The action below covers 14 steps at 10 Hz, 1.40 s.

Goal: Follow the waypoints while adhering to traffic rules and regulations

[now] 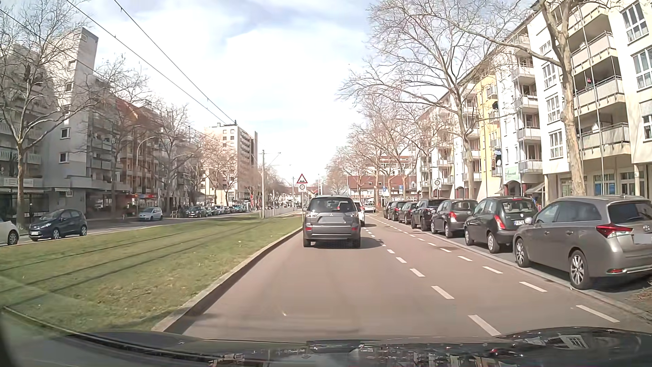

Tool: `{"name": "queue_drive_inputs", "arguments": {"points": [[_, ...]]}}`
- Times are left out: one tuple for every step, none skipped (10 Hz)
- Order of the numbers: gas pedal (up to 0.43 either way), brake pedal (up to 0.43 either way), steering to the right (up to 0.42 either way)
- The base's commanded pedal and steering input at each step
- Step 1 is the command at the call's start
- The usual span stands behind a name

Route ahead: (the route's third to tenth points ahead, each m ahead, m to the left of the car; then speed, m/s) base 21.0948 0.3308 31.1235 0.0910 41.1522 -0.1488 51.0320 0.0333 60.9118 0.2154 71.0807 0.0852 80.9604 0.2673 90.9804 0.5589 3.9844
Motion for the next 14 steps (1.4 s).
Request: {"name": "queue_drive_inputs", "arguments": {"points": [[0.000, 0.000, -0.003], [0.000, 0.000, -0.004], [0.000, 0.000, -0.003], [0.000, 0.000, -0.004], [0.000, 0.000, -0.004], [0.000, 0.000, -0.004], [0.000, 0.000, -0.003], [0.000, 0.000, -0.003], [0.000, 0.000, -0.001], [0.000, 0.000, 0.000], [0.000, 0.000, 0.000], [0.020, 0.000, 0.001], [0.039, 0.000, 0.002], [0.039, 0.000, 0.002]]}}
